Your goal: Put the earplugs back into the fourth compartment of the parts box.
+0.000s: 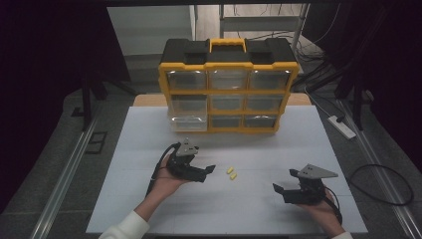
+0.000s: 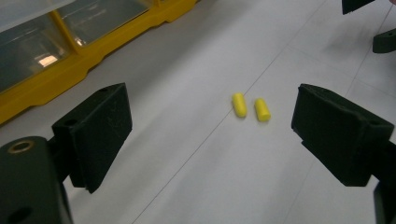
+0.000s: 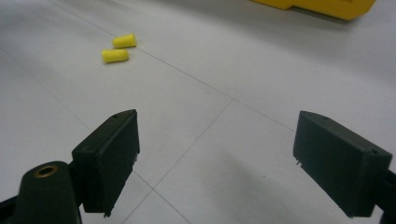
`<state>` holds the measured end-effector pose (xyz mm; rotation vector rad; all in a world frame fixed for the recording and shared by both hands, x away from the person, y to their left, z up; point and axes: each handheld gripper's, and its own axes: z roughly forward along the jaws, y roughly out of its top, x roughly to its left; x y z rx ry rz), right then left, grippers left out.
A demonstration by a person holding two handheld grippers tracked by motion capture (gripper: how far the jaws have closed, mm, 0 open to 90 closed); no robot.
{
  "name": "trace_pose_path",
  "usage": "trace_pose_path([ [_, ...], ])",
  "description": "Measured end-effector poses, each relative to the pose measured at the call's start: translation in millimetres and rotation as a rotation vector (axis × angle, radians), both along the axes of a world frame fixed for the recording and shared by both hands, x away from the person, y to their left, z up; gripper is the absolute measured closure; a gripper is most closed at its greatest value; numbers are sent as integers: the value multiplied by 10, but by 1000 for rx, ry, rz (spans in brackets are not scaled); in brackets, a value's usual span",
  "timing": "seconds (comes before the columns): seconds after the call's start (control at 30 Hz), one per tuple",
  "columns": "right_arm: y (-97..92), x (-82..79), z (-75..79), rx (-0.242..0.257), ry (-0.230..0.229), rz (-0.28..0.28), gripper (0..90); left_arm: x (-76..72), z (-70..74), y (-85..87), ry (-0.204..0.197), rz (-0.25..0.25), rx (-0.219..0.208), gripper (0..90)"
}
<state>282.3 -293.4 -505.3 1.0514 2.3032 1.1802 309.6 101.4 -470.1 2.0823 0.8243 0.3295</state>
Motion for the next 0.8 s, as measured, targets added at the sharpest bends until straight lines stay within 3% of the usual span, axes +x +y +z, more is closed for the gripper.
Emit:
trace_pose_path([
  [0.4, 2, 0, -4, -1, 1, 3, 155, 132, -11, -146, 22, -24, 7, 126],
  [0.8, -5, 6, -10, 8, 10, 1, 155, 317, -127, -360, 62, -58, 50, 148],
])
